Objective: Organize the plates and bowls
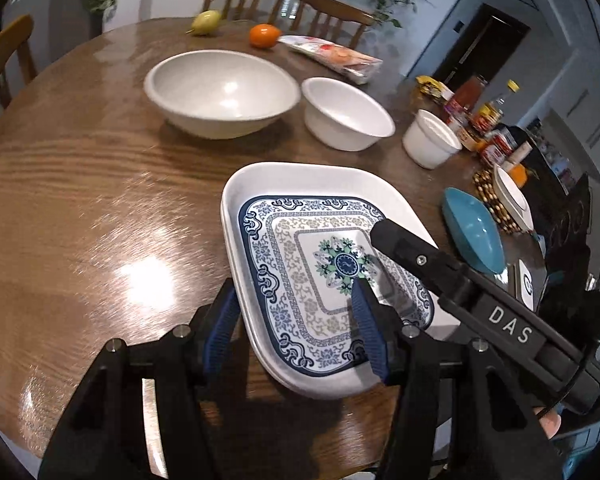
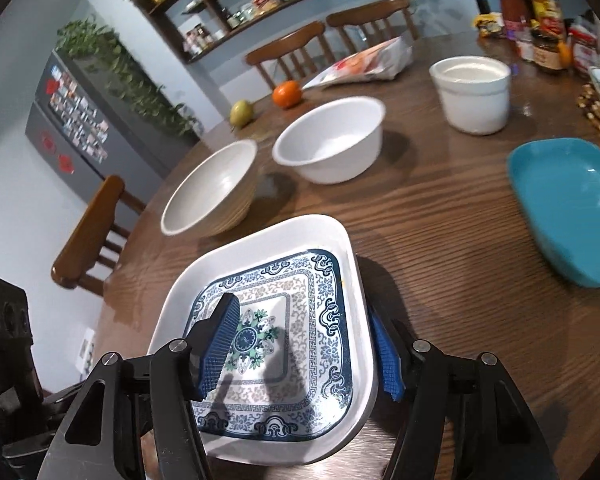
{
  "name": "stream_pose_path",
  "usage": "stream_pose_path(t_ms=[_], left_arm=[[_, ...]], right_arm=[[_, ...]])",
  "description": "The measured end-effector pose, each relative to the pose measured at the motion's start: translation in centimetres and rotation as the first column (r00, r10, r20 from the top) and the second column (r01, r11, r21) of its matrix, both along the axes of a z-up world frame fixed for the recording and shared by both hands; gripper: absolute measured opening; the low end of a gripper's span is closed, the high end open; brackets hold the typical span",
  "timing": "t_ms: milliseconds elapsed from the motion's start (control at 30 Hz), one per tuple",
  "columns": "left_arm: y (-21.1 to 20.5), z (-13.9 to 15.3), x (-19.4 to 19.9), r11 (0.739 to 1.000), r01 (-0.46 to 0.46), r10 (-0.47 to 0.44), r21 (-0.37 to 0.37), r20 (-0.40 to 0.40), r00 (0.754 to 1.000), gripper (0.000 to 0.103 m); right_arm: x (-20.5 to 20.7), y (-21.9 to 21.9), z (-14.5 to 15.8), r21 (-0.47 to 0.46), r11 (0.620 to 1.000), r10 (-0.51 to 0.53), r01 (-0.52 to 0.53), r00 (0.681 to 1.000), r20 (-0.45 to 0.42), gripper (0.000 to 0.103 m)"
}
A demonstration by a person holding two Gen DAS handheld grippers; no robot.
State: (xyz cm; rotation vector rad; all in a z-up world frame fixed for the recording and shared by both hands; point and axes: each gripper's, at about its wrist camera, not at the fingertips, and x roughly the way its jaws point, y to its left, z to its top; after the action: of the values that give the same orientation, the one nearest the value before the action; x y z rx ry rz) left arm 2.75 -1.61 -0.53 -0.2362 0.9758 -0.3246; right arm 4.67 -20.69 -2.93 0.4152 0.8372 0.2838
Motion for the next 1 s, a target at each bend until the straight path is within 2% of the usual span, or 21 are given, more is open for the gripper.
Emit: stream_pose_path(t_ms=[433, 1000], left_arm=[[-5.4, 0.0, 1.3, 0.994, 0.11, -0.11, -0.002, 0.002, 0.994, 0.055], [-7.3, -1.7, 1.9, 0.99, 0.14, -0.139, 0.013, -0.037, 0.99, 0.055]], right_arm=[[-0.8, -4.5, 0.5, -0.024, 0.991, -0.13, 0.13, 0.991, 0.021, 0.065], [-0.9, -6.2, -1.3, -0.022, 0.988, -0.152, 0.152, 0.988, -0.013, 0.065]])
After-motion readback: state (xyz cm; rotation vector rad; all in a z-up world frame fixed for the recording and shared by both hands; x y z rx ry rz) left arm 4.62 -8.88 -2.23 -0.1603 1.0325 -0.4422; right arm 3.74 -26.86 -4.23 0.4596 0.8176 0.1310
